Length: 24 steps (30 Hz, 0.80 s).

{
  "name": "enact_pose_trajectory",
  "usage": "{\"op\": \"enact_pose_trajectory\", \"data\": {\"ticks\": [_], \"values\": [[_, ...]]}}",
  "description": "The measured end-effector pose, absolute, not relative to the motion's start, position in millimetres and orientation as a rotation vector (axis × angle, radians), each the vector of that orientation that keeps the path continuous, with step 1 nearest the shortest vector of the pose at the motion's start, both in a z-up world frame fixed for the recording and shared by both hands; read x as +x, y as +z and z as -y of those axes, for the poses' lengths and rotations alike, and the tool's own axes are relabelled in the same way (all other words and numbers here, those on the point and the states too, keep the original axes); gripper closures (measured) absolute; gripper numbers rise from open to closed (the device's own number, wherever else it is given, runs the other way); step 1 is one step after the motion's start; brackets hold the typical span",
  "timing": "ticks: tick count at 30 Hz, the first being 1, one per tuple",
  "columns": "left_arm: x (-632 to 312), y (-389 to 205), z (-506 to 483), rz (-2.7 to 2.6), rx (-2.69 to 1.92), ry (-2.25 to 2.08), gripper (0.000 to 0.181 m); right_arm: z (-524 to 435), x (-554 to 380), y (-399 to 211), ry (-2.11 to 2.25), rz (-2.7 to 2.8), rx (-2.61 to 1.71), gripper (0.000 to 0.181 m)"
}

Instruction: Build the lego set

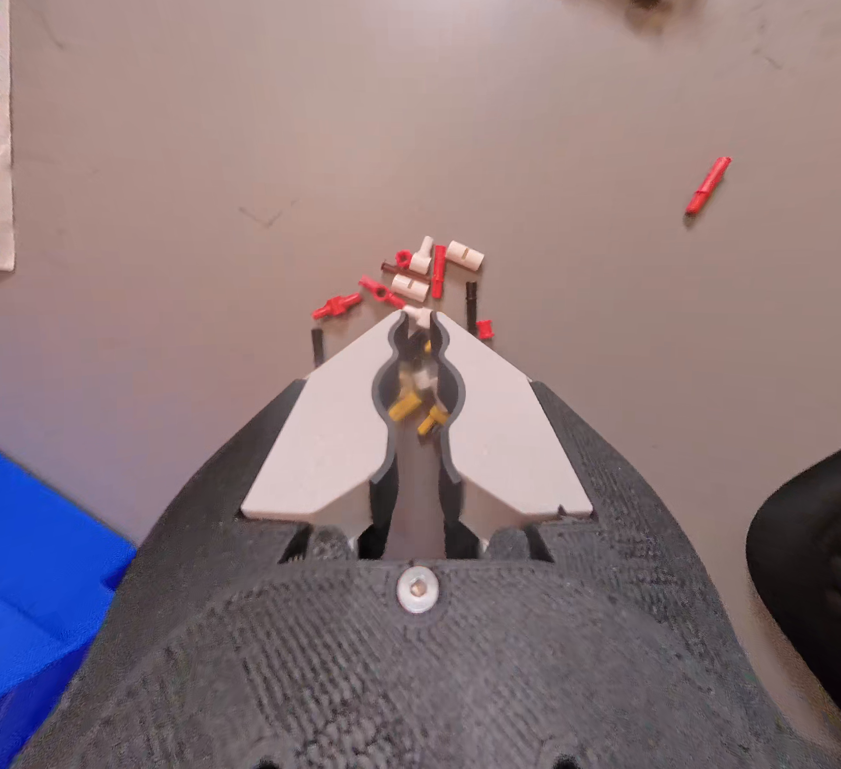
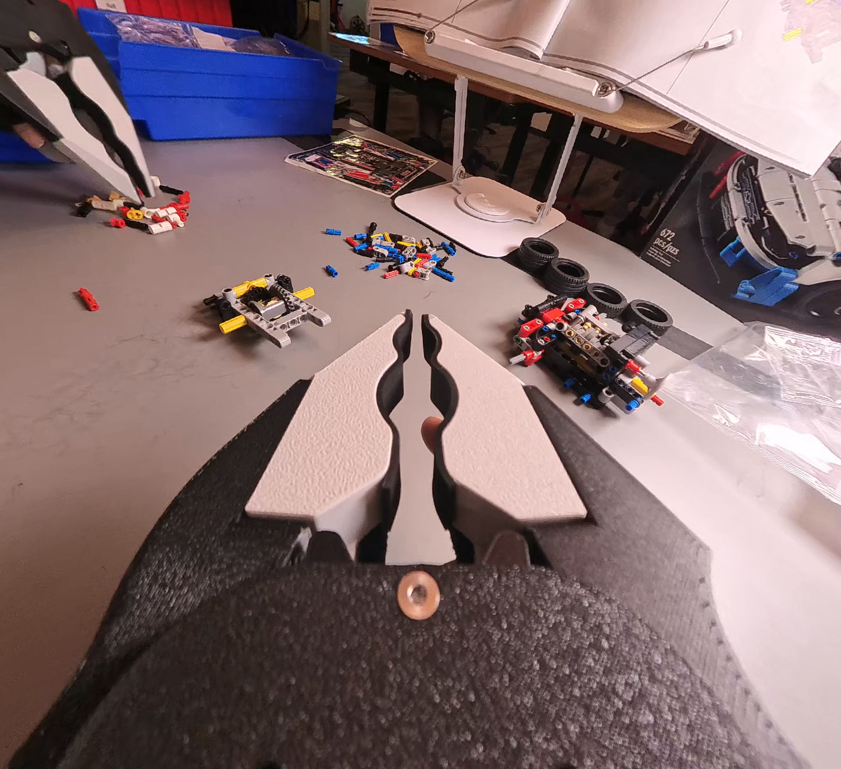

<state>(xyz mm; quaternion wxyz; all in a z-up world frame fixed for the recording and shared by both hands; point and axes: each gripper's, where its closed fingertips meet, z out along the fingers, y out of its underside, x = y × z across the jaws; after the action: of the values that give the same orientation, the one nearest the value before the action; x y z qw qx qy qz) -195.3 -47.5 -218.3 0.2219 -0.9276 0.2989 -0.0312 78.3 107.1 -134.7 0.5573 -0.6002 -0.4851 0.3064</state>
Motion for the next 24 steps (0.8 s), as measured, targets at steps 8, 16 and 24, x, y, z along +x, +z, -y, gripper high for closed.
{"op": "enact_pose_trajectory", "data": {"ticks": [8,16,24], "values": [[-187,-231,39,-0.914,-2.592,-0.116,0.175,-109,81,-136,0.702,1.15,-1.419,0.179],[-185,-229,36,-0.926,-2.571,-0.117,0.179,-111,81,-140,0.699,1.157,-1.429,0.179],[-103,-200,50,-1.094,-2.402,-0.342,0.178,-111,81,-140,0.706,1.155,-1.43,0.179]]}}
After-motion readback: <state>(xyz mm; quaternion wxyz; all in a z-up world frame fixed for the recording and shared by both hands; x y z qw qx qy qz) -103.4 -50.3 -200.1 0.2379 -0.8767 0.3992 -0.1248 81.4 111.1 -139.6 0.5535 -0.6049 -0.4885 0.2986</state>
